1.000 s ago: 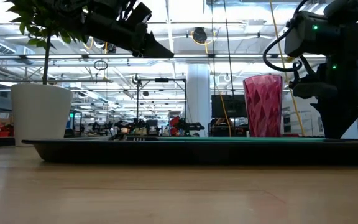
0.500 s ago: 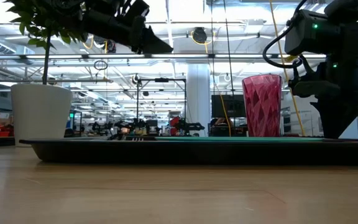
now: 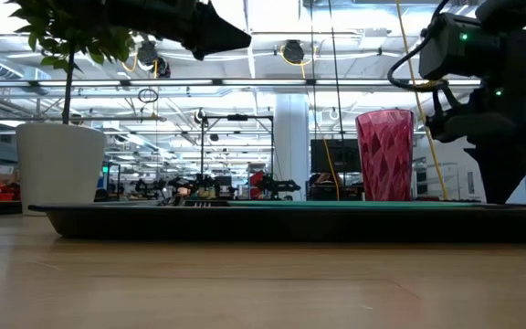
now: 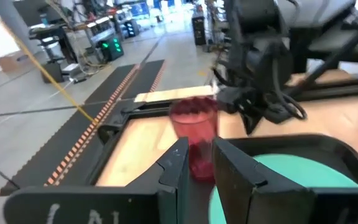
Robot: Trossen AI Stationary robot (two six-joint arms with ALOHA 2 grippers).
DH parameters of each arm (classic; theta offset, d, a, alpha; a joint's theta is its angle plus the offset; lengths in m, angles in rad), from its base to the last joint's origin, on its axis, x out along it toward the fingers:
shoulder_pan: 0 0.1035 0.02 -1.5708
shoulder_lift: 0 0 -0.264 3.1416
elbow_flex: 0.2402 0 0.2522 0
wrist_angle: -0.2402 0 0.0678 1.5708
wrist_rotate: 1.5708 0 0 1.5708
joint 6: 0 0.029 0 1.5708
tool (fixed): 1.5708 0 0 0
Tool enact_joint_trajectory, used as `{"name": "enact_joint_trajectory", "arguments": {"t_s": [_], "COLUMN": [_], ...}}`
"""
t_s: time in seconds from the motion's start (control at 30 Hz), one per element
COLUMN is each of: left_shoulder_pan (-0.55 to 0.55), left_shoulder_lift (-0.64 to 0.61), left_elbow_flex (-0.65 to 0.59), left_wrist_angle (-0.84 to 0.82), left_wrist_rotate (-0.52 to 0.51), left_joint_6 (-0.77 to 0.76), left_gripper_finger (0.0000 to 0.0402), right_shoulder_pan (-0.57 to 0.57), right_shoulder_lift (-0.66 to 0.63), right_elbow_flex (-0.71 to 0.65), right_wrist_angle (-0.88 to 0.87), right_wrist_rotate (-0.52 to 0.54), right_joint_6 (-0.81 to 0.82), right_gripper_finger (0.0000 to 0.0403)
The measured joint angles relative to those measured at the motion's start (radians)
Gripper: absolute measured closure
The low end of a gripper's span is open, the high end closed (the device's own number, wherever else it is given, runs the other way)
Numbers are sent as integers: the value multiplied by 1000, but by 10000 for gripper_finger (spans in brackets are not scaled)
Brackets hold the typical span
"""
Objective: Pick and place plate/cup/fork/spoon on tray
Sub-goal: Adjust the black serving tray, then return to Home Position
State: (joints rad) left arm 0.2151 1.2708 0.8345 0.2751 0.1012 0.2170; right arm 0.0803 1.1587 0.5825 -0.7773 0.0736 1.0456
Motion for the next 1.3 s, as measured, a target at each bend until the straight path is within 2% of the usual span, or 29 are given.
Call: {"name": "enact_joint_trajectory", "arguments": {"t_s": [0.23, 0.47, 0.67, 1.03, 1.3], "left_shoulder_pan": [-55, -63, -89, -105, -112], "left_shoulder_lift": [-32, -71, -97, -102, -102], "left_elbow_flex": [8, 8, 9, 9, 9], "left_wrist_angle": [-65, -156, -208, -199, -131], "left_wrist_rotate": [-24, -22, -19, -90, -87], "left_joint_6": [-26, -94, -82, -126, -134], "left_gripper_finger": [328, 328, 328, 328, 328], "right_shoulder_pan": [0, 0, 1, -2, -66], "right_shoulder_lift": [0, 0, 0, 0, 2], "right_elbow_flex": [114, 190, 270, 407, 413], "right_wrist_angle": [-148, -153, -134, 127, 393], "right_wrist_rotate": [-1, -120, -128, -127, -100], "right_joint_6": [-85, -216, -344, -646, -835], "right_gripper_finger": [403, 403, 403, 403, 403]}}
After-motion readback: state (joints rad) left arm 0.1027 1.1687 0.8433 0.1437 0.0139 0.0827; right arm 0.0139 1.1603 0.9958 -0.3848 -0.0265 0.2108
